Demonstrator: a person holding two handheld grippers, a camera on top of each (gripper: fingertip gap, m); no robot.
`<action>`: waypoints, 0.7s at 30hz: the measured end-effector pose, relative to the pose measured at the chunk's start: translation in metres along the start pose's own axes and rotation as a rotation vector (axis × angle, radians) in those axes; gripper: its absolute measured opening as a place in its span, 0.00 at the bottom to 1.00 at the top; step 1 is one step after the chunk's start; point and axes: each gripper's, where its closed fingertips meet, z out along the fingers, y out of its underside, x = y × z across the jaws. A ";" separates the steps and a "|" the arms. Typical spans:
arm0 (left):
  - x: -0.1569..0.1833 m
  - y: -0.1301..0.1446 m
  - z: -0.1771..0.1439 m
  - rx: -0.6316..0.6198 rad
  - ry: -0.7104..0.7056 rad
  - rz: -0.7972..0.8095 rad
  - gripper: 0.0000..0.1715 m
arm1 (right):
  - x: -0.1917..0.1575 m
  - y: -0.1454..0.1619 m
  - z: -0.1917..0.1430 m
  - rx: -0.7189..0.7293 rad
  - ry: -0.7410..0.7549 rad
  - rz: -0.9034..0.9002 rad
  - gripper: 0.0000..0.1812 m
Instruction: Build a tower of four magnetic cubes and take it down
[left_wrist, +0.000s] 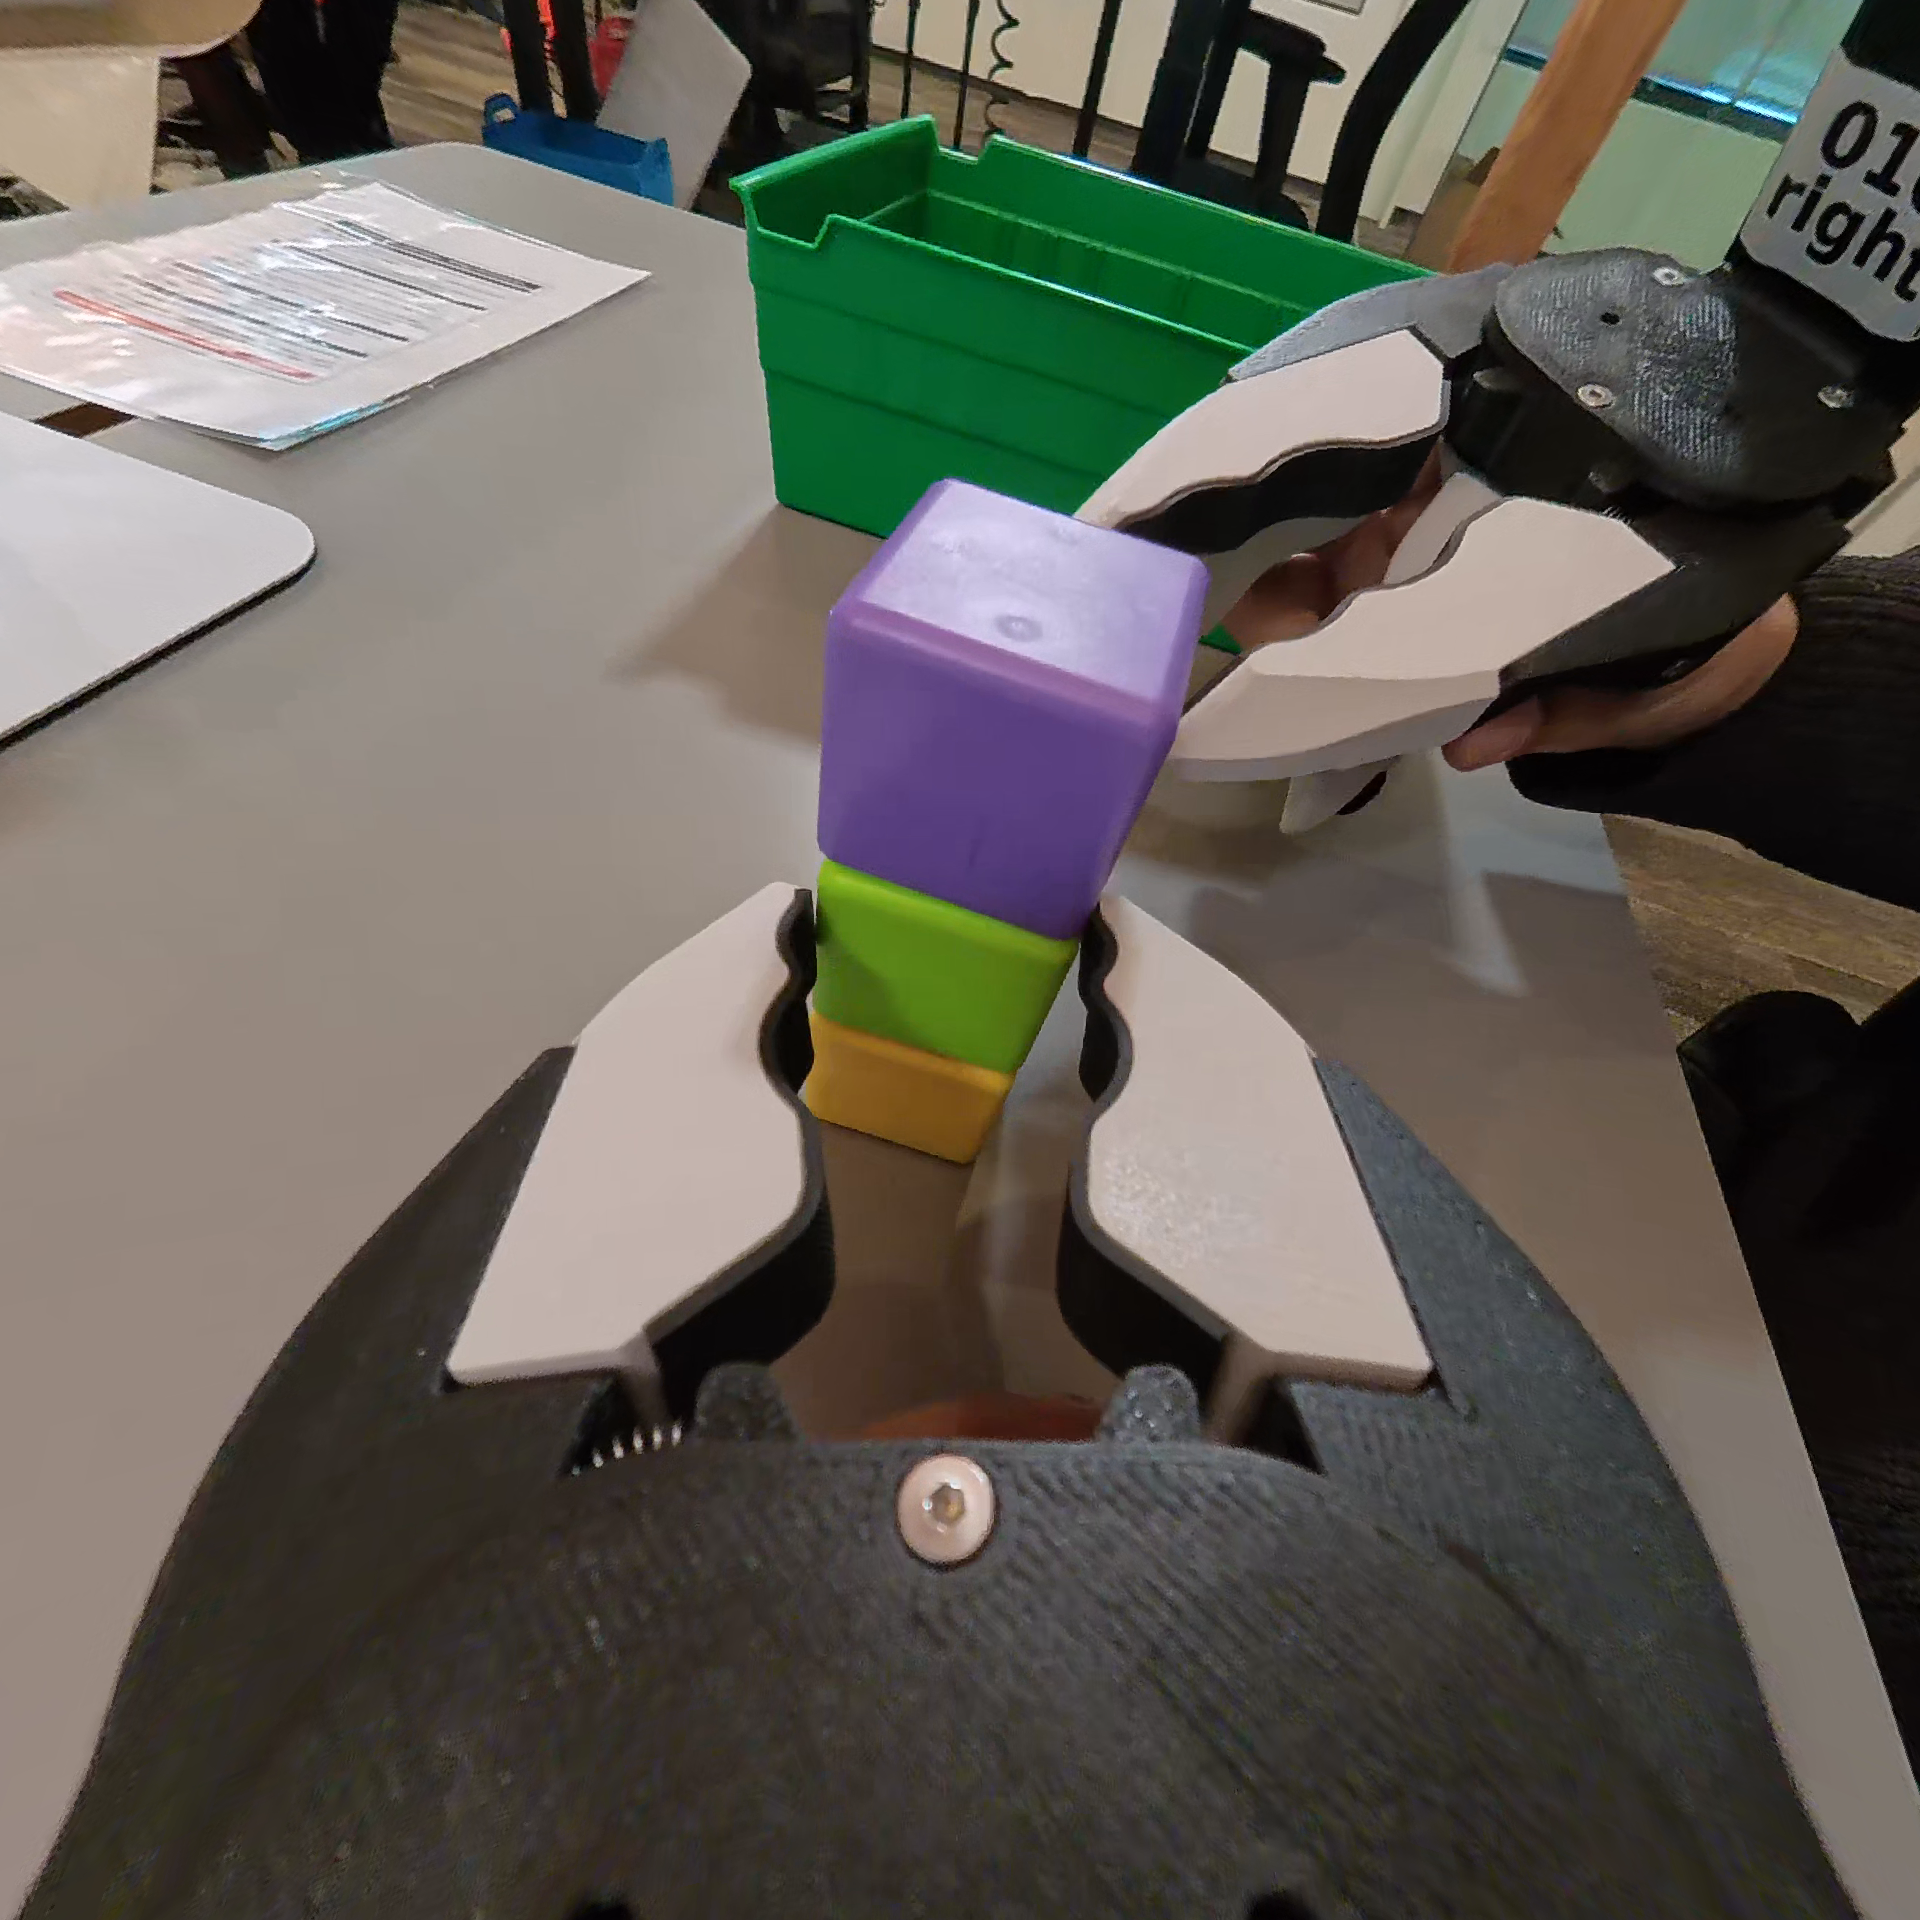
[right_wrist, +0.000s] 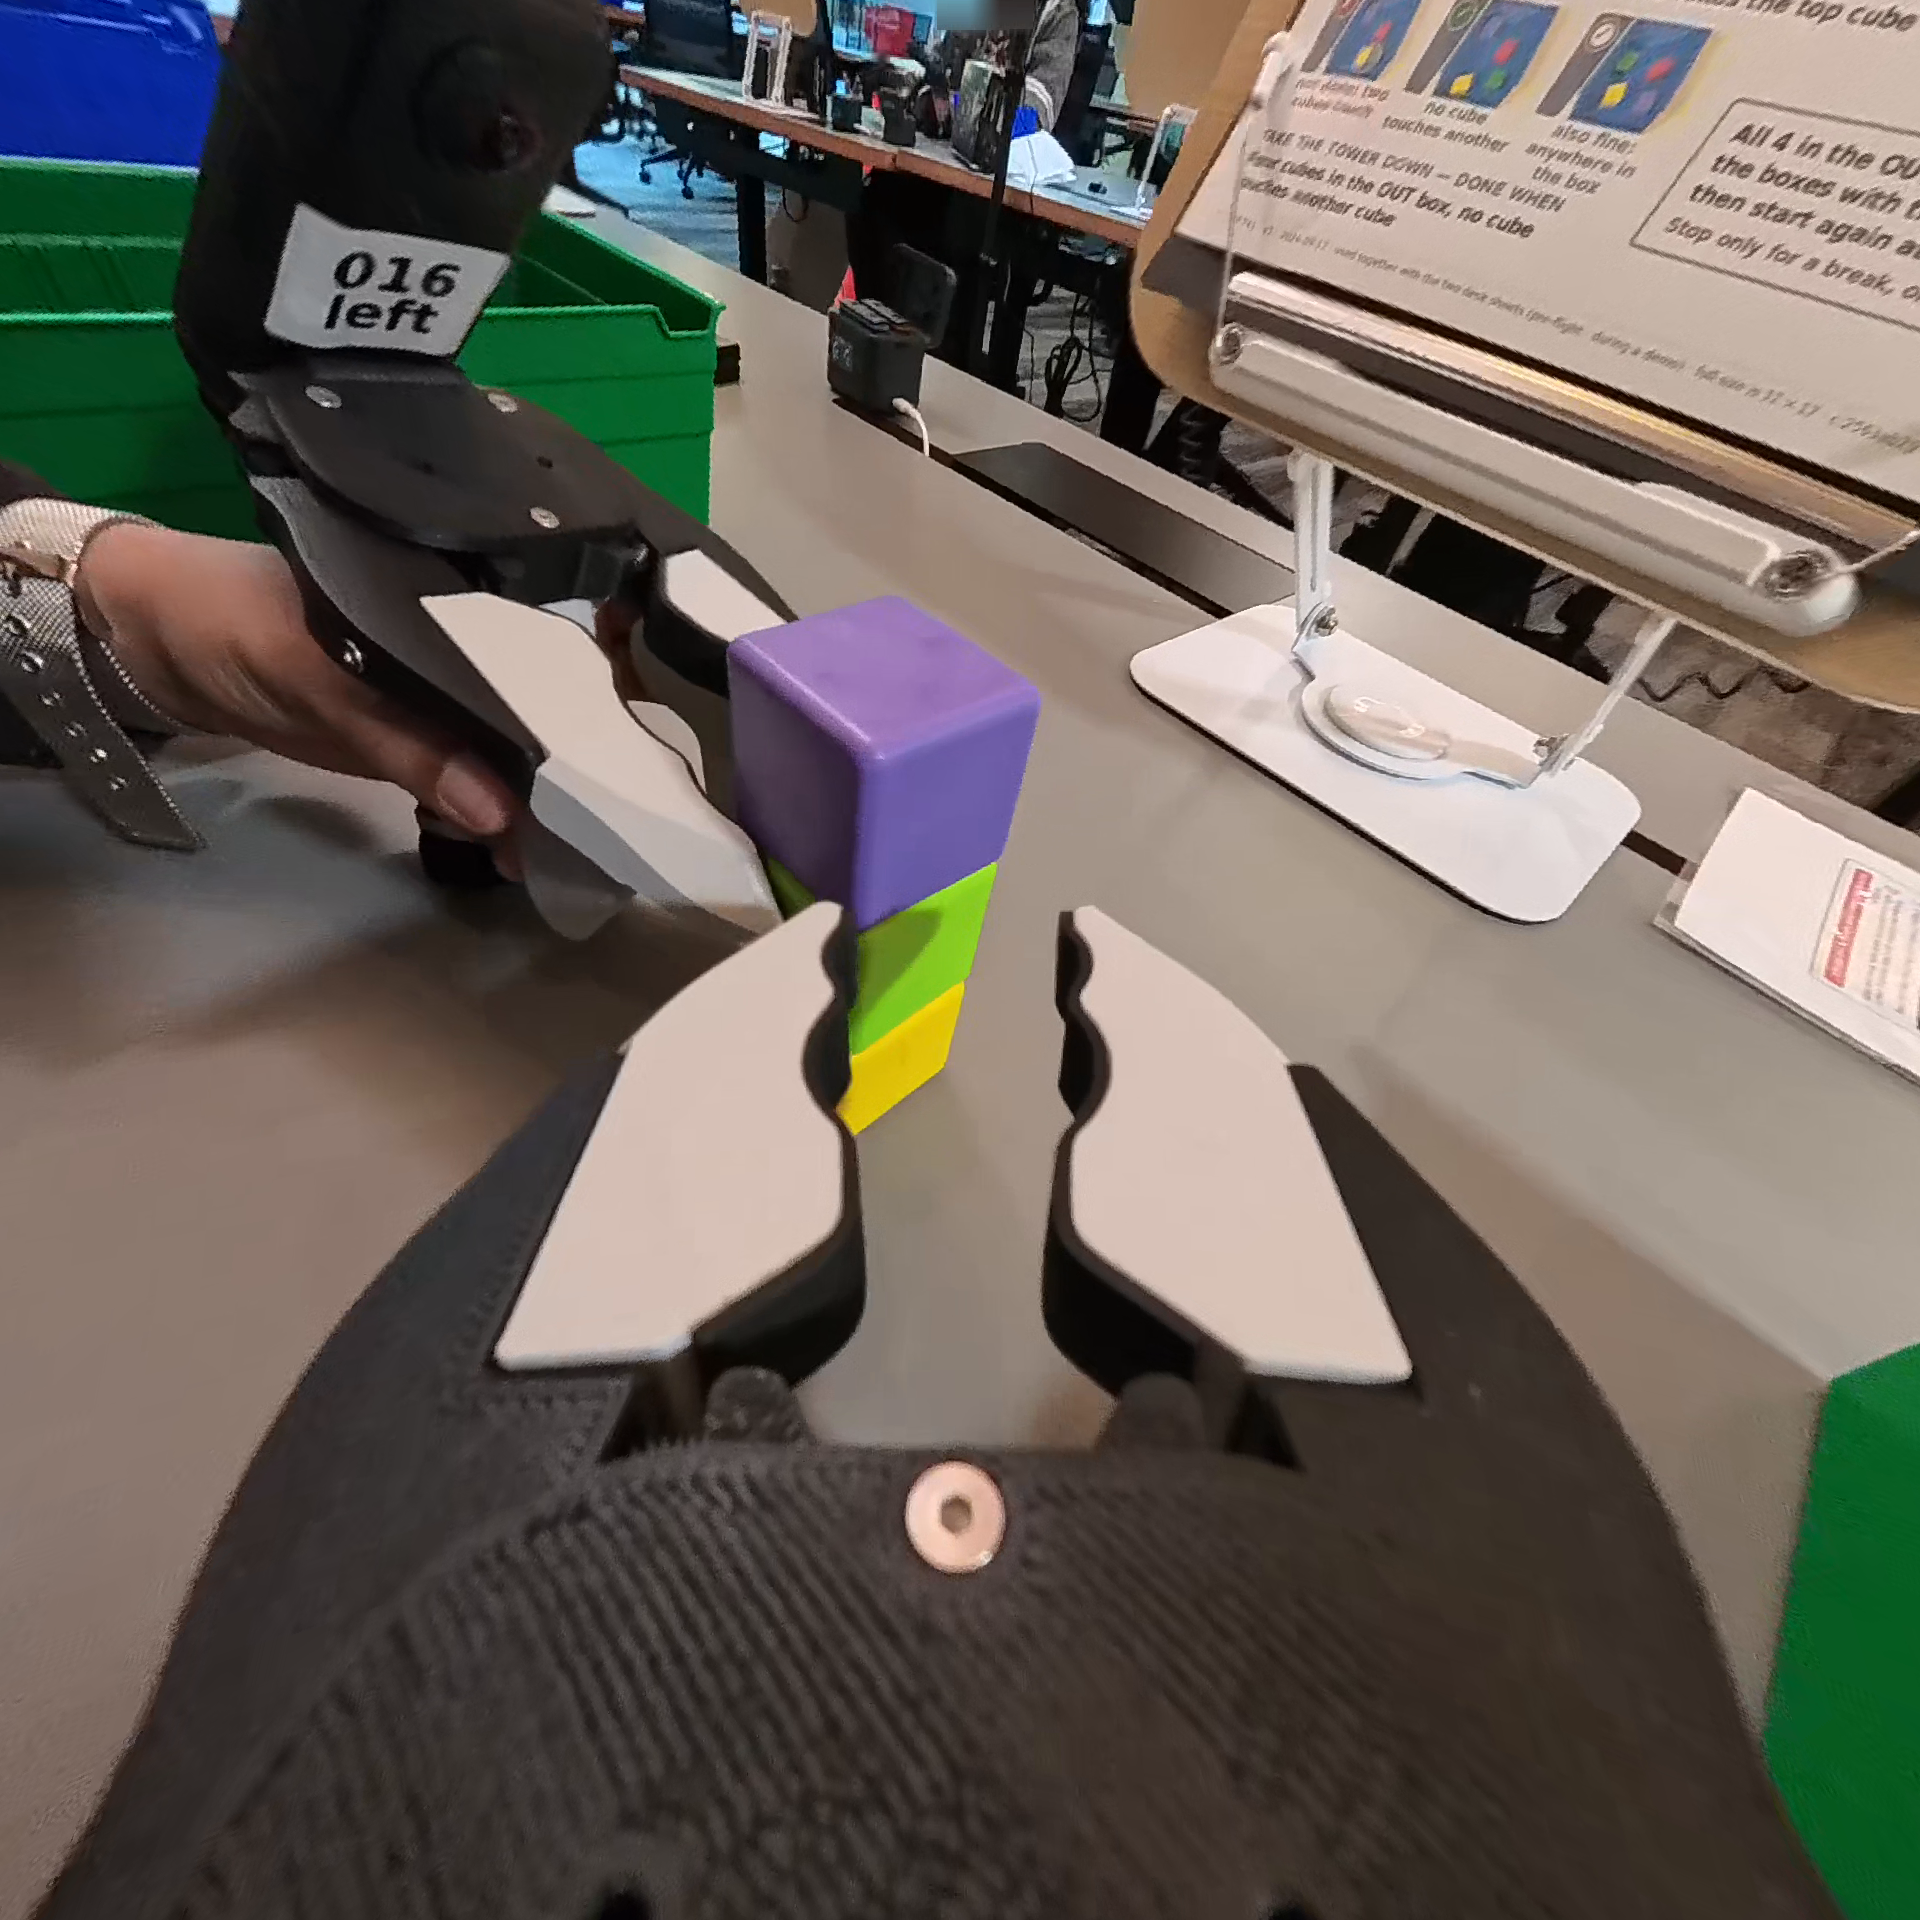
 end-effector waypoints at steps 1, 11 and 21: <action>0.001 0.000 0.000 -0.001 0.005 0.001 0.29 | -0.002 0.001 0.001 -0.004 -0.008 -0.007 0.21; 0.003 0.002 -0.001 -0.017 0.020 0.045 0.28 | -0.004 0.003 0.002 -0.017 -0.010 -0.012 0.22; 0.004 0.003 -0.002 -0.018 0.025 0.050 0.28 | -0.003 0.003 0.002 -0.025 -0.001 -0.015 0.22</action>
